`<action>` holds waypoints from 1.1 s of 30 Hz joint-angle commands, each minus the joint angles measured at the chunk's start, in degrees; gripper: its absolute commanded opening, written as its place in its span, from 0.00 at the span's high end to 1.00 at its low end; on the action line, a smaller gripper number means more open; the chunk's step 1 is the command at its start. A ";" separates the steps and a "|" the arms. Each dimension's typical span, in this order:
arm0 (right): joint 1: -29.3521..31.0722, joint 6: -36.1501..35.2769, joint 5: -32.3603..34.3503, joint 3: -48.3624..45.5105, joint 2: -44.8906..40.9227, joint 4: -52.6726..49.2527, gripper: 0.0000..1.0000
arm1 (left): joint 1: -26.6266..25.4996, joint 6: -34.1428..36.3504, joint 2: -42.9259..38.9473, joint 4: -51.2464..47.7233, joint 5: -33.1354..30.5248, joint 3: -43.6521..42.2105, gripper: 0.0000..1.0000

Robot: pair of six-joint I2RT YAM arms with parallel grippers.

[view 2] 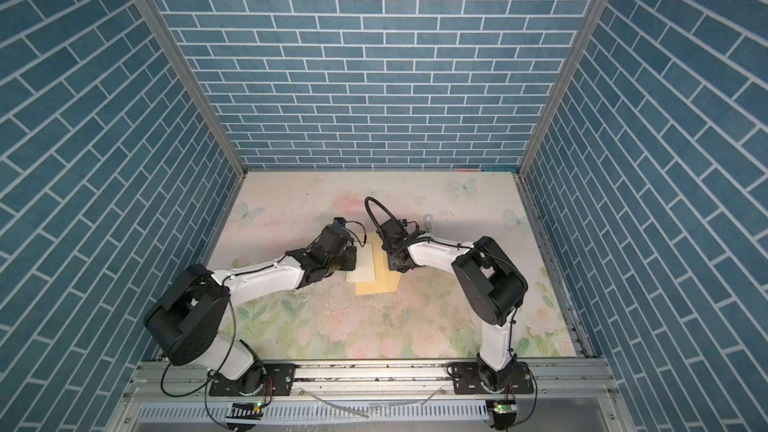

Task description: Place the letter into the envelope and seal it

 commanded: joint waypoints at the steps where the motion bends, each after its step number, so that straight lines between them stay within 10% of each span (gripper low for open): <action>1: -0.30 1.69 -2.10 1.61 -0.95 -0.66 0.27 | -0.42 0.37 -1.44 -1.88 0.34 1.70 1.00; 15: -2.60 -2.96 -6.38 -2.30 -21.94 6.53 0.01 | 1.61 -1.67 -14.57 -3.48 8.35 8.64 1.00; 25: -13.05 5.34 -44.15 -13.48 -33.62 35.02 0.03 | 10.62 -11.98 -20.13 8.00 26.59 9.69 1.00; 33: -13.75 11.62 -57.01 -14.25 -28.45 48.47 0.01 | 11.39 -18.36 -20.99 17.25 31.74 8.04 1.00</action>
